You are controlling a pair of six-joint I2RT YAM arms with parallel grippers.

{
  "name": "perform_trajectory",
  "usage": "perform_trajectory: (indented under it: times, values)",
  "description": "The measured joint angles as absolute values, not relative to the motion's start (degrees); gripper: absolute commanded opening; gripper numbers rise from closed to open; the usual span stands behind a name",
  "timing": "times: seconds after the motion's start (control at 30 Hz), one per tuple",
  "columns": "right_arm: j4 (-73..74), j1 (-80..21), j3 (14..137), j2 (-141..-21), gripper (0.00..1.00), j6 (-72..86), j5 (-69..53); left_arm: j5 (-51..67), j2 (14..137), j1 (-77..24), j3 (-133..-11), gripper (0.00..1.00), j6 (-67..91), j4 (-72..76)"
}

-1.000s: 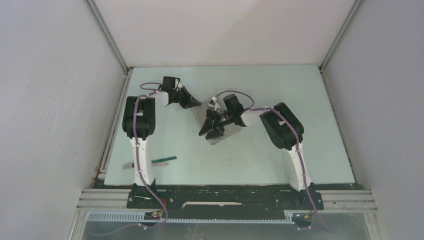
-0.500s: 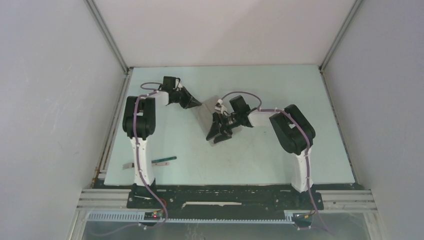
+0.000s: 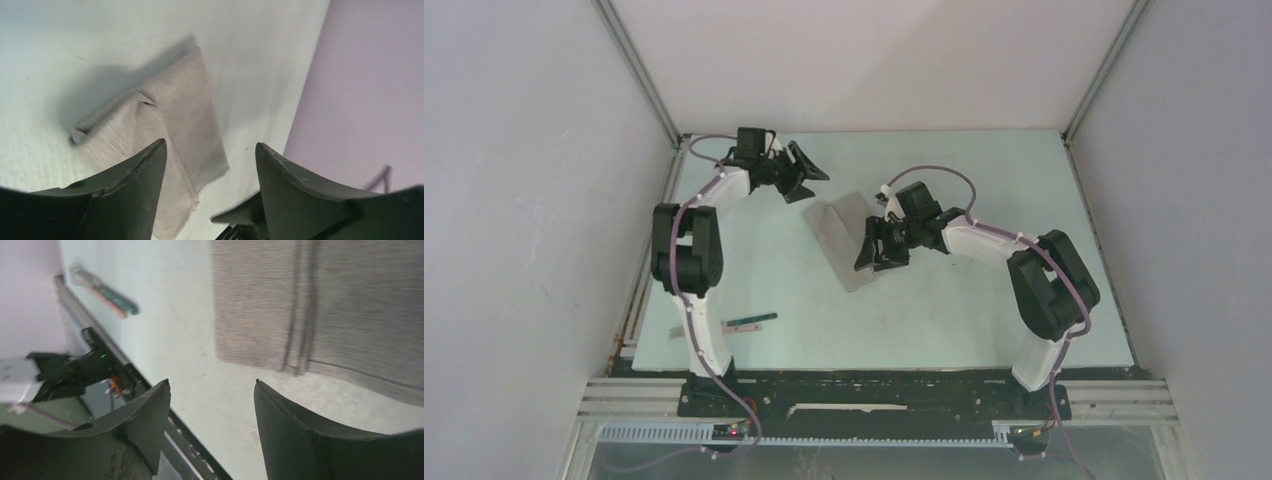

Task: Fold the napkin into a case and place the utensils inside
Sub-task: Fold the lower triangle-folded napkin at the center of the board, then rotate the 2/3-rectangle-folded napkin from the center of the board.

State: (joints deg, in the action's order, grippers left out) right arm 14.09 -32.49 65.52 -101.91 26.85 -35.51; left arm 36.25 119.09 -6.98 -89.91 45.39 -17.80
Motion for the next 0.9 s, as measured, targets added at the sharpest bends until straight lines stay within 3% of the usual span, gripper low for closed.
perform_trajectory:
  times: [0.17,0.37,0.47,0.7,0.8,0.83,0.9]
  values:
    - [18.6,-34.1,67.6,-104.4,0.65,25.7,-24.1,35.6,105.7,-7.0,-81.3,0.75,42.2,-19.3]
    - [22.8,-38.3,72.6,-108.1,0.48,23.0,-13.0,33.9,87.9,-7.7,-63.5,0.75,37.4,-21.9]
    - [24.7,-39.6,74.6,-109.3,0.45,21.7,-8.8,31.9,81.6,-9.7,-54.3,0.74,36.4,-23.3]
    - [29.5,-41.7,79.3,-112.8,0.39,18.9,1.3,29.6,74.9,-15.4,-42.1,0.71,38.2,-22.2]
    - [30.8,-41.8,80.4,-113.7,0.28,18.1,3.1,28.8,74.8,-16.5,-40.6,0.69,39.8,-20.1]
    - [31.2,-41.8,80.5,-113.8,0.28,18.0,3.4,28.6,74.8,-16.6,-40.5,0.69,40.2,-19.6]
    - [32.3,-41.7,80.9,-113.8,0.39,17.8,3.7,28.6,74.8,-16.9,-40.6,0.67,40.8,-18.4]
